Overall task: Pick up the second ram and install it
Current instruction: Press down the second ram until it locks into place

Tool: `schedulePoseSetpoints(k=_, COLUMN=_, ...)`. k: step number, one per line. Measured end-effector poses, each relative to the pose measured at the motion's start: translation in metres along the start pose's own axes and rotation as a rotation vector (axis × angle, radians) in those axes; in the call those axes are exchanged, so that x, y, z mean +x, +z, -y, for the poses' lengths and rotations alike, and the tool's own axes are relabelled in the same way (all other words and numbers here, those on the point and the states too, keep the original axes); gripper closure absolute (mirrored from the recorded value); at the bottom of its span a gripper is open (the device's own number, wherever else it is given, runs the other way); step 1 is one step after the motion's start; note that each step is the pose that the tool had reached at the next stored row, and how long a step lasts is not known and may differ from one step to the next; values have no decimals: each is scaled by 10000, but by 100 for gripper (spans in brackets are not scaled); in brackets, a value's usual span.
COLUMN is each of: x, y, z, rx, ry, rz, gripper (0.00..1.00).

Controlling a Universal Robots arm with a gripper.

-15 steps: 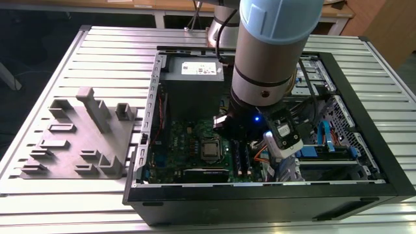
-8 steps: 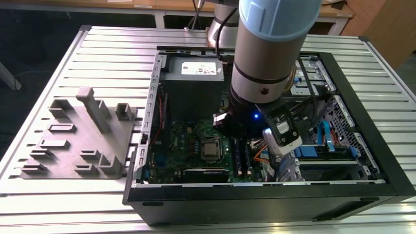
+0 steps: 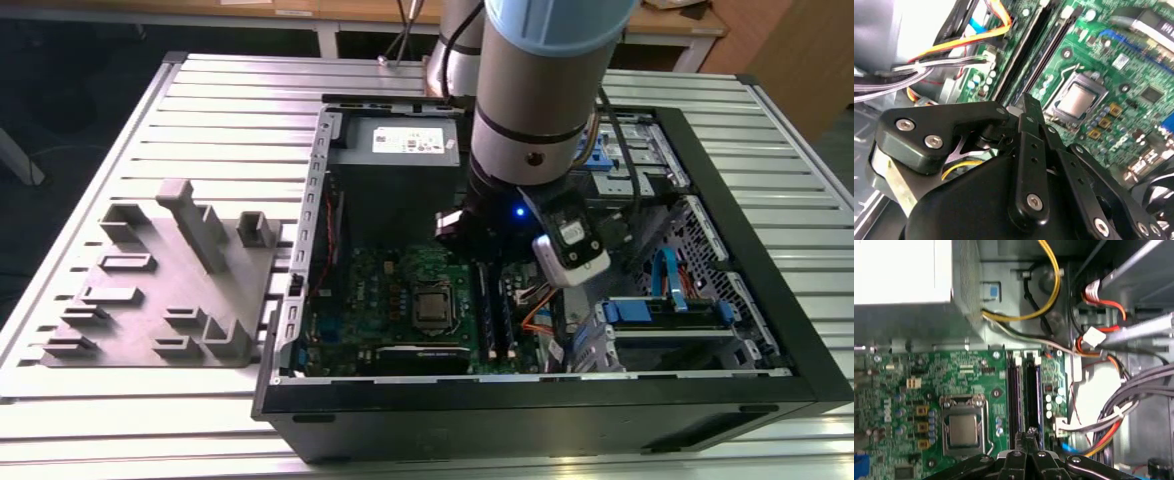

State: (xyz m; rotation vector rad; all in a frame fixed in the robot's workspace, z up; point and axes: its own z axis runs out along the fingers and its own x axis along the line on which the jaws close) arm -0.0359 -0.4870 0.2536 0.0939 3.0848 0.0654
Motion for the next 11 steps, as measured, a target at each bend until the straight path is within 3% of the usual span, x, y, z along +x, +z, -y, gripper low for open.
schedulePoseSetpoints(k=11, x=0, y=-13, z=-14, rx=-3, ry=0, rz=1, gripper=93)
